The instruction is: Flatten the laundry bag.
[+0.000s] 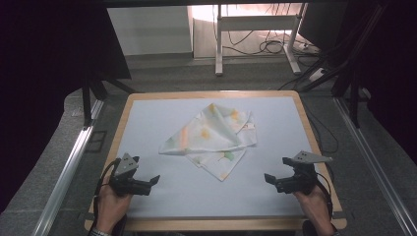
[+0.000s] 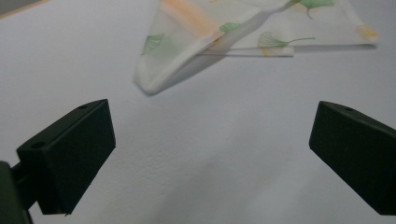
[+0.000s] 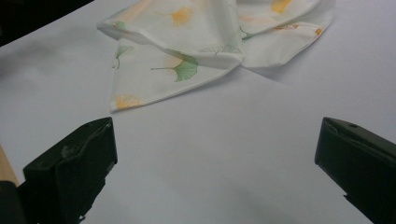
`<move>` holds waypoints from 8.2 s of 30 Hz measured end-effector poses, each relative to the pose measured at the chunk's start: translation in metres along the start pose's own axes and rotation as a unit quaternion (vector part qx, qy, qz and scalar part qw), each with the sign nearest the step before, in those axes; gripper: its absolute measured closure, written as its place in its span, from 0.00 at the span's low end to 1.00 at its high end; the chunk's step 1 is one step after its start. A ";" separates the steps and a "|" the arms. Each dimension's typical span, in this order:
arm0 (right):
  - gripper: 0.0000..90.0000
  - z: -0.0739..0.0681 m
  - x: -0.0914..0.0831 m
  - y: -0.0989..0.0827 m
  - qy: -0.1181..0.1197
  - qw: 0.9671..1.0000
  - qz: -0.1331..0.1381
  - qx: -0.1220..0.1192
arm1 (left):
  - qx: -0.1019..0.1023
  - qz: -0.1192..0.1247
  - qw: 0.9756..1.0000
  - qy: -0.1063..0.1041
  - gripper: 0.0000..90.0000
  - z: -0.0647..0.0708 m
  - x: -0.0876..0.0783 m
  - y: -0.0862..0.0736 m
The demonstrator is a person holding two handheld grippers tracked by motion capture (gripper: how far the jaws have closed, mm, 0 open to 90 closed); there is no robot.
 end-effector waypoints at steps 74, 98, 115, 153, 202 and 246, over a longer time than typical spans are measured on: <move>0.01 0.002 0.007 0.000 -0.050 0.998 -0.022 -0.024 | 0.080 -0.039 0.988 -0.123 0.20 0.069 0.086 0.063; 0.02 0.006 0.007 -0.002 -0.058 0.997 -0.037 -0.026 | 0.129 -0.093 0.968 -0.196 0.52 0.129 0.154 0.073; 0.02 0.005 0.011 -0.004 -0.052 0.997 -0.056 -0.030 | 0.099 -0.056 0.978 -0.174 0.97 0.099 0.129 0.096; 0.00 -0.010 0.024 0.012 -0.009 0.999 -0.038 -0.026 | -0.116 0.011 0.992 0.052 0.96 -0.115 0.036 0.050; 0.38 -0.085 0.151 0.062 0.092 0.983 -0.100 -0.120 | 0.041 -0.066 0.992 -0.100 0.14 -0.037 0.046 0.011; 0.97 0.001 0.117 0.116 -0.024 0.991 -0.081 -0.102 | 0.012 -0.029 0.998 0.054 0.98 -0.087 0.070 0.087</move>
Point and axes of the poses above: each handheld gripper's, and its own axes: x roughly forward along the jaws, y roughly out of its top, z roughly to its right, the point moved 1 cm from there along x, roughly forward along the jaws, and after that the axes turned 3 degrees about -x, right-handed, at the moved point
